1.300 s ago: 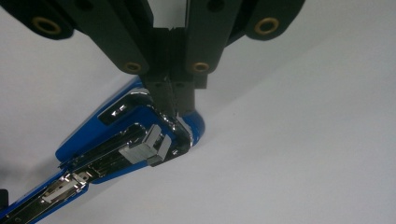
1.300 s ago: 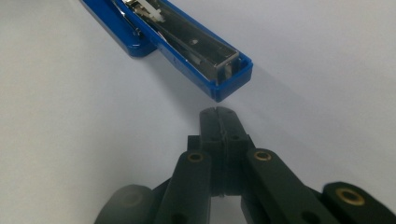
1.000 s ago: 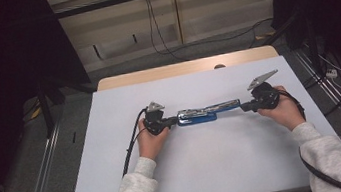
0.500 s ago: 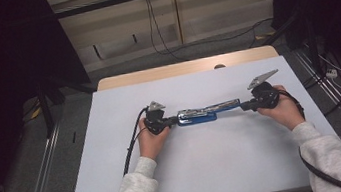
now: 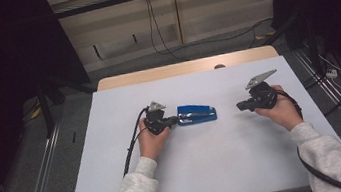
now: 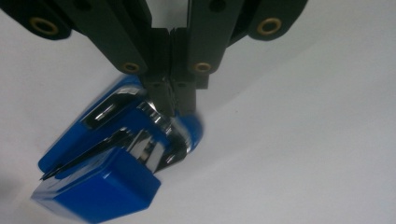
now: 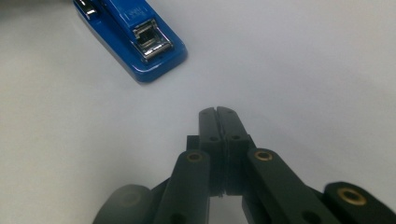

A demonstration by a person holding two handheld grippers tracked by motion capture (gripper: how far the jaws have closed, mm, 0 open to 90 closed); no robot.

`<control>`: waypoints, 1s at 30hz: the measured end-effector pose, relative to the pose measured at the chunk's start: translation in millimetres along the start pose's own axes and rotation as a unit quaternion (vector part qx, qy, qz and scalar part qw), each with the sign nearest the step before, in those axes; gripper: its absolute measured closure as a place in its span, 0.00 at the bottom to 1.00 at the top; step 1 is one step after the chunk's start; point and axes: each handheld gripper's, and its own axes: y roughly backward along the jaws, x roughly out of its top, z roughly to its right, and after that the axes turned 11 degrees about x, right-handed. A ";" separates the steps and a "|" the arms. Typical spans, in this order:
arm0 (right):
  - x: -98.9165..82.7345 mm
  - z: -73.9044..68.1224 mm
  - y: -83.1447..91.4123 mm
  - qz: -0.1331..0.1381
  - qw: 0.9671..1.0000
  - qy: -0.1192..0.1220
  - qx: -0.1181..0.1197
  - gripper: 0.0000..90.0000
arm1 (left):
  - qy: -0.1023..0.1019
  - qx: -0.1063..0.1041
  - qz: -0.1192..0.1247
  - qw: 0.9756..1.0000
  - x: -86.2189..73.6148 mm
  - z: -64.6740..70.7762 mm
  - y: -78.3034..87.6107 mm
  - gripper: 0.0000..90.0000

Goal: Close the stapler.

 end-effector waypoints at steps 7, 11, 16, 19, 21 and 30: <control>-2.4 -2.5 -2.9 0.012 1.000 -0.009 0.009 0.87 | 0.008 0.012 0.012 1.000 -0.1 -3.4 5.4 0.87; -3.6 -2.8 -1.2 0.032 0.999 -0.026 0.015 0.76 | 0.023 0.015 0.024 0.999 0.9 -5.3 12.7 0.70; -6.6 -6.2 -0.9 0.037 0.998 -0.038 0.016 0.61 | 0.023 -0.010 0.029 0.999 2.0 -6.3 23.5 0.54; -8.5 -12.5 1.4 0.037 0.999 -0.032 0.017 0.51 | 0.029 -0.019 0.039 0.999 0.4 -7.0 31.7 0.45; -8.6 -14.6 2.2 0.041 0.998 -0.036 0.016 0.48 | 0.026 -0.020 0.044 0.999 -0.3 -7.5 37.4 0.43; -12.7 -31.0 5.1 0.042 0.999 -0.028 0.014 0.35 | 0.023 -0.033 0.058 0.998 -4.9 -9.8 52.2 0.23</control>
